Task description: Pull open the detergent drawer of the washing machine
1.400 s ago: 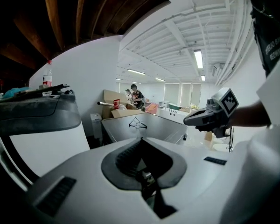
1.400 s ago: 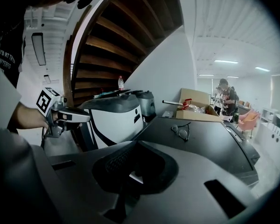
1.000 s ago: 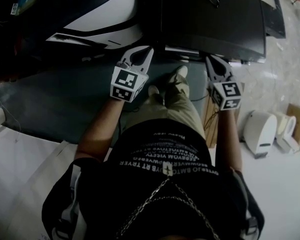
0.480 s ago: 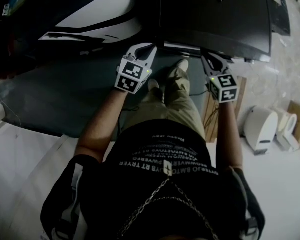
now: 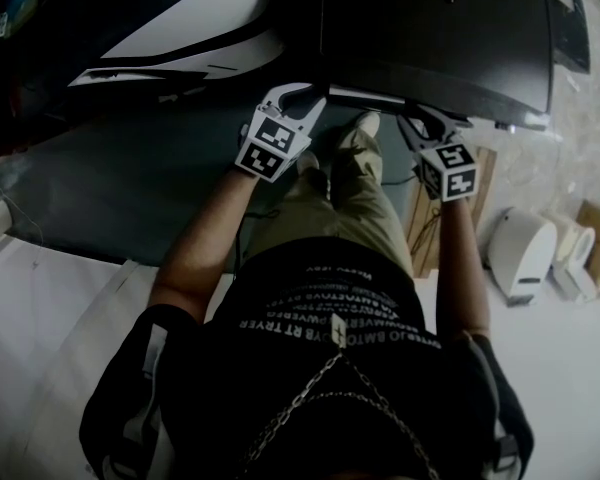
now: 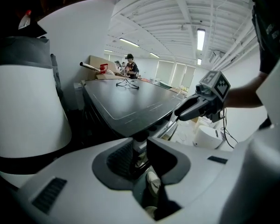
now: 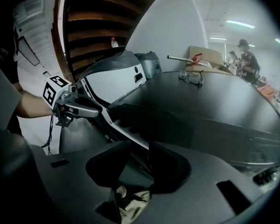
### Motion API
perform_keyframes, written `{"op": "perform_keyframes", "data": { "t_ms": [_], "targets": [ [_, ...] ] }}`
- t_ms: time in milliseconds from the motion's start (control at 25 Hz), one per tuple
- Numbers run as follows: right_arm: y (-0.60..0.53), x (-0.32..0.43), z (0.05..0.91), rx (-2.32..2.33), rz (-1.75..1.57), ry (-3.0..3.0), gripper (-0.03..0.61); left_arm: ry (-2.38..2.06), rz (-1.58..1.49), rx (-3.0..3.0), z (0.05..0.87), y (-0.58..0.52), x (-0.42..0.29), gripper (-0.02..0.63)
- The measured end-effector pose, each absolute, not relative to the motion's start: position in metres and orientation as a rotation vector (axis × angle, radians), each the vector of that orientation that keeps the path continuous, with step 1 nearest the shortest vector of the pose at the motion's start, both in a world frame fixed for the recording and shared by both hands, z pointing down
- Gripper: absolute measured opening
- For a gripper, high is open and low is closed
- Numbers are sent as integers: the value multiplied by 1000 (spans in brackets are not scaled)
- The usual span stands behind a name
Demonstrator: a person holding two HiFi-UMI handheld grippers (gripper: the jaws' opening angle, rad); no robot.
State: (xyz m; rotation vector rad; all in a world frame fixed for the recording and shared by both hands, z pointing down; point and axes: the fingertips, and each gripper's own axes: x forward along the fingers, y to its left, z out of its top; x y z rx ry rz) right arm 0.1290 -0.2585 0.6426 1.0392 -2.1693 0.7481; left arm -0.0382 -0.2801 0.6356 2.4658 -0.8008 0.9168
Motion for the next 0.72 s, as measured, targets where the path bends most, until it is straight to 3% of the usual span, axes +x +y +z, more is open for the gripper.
{"op": "perform_keyframes", "data": {
  "t_ms": [720],
  "targets": [
    [-249, 124, 651, 1035, 857, -2149, 117, -688, 955, 2427, 646, -267, -30, 77]
  ]
}}
